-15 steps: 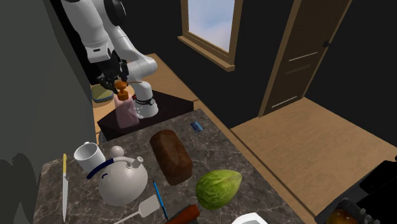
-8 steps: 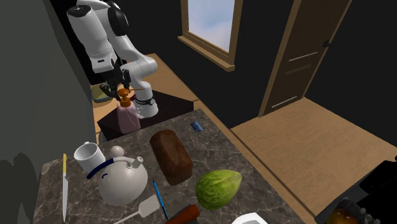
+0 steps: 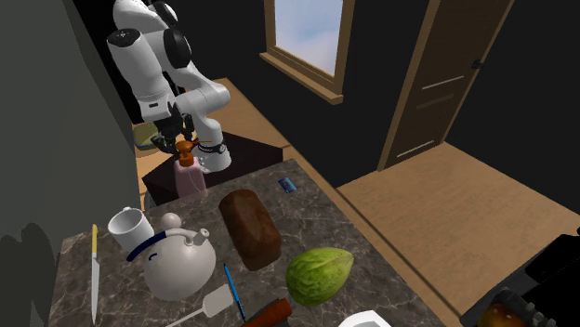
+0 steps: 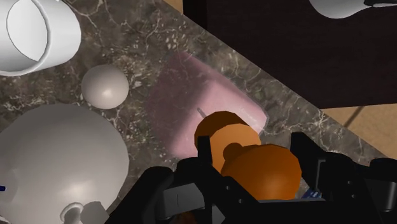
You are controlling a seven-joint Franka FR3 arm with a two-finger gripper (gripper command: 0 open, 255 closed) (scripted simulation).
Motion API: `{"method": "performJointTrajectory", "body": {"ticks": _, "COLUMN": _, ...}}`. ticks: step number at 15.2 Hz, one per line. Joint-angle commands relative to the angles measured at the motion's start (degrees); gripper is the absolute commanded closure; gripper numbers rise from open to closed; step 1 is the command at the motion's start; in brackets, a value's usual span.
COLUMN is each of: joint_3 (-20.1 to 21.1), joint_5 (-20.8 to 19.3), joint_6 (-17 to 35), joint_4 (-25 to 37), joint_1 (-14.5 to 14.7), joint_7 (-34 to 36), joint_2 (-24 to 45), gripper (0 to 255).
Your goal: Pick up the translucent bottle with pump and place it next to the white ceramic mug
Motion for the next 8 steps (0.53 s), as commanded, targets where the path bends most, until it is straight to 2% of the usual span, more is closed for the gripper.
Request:
{"method": "performJointTrajectory", "body": {"ticks": 1, "joint_3": -0.42, "joint_5": -0.42, "joint_6": 1.47, "joint_4": -1.53, "joint_1": -0.18, "joint_7": 0.11, "joint_2": -0.07, "gripper": 255}}
{"method": "performJointTrajectory", "body": {"ticks": 8, "joint_3": -2.73, "joint_5": -2.20, "joint_6": 6.99, "joint_4": -6.07, "joint_1": -0.63, "joint_7": -0.07, "joint_2": 0.89, "gripper": 255}}
